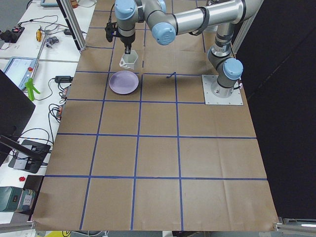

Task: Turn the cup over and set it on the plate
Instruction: 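Lift the mug, turning it upright, and carry it over the lavender plate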

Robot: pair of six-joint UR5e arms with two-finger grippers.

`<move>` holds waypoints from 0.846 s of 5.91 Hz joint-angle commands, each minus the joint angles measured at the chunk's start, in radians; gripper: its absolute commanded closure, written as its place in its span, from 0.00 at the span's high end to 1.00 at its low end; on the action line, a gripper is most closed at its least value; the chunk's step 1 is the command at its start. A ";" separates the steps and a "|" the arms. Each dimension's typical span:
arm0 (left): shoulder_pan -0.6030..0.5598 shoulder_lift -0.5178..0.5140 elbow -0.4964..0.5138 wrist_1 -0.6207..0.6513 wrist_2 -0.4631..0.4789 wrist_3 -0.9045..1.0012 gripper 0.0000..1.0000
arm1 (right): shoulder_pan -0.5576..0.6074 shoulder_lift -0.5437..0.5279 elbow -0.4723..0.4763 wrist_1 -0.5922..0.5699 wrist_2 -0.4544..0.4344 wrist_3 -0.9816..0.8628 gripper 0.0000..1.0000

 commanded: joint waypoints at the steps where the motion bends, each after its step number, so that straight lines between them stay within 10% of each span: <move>1: -0.184 -0.117 0.129 0.035 0.235 -0.032 0.00 | 0.000 0.000 0.000 0.001 0.000 0.000 1.00; 5: -0.198 -0.181 -0.106 0.411 0.247 -0.033 0.00 | 0.000 0.000 0.000 0.001 0.000 0.000 1.00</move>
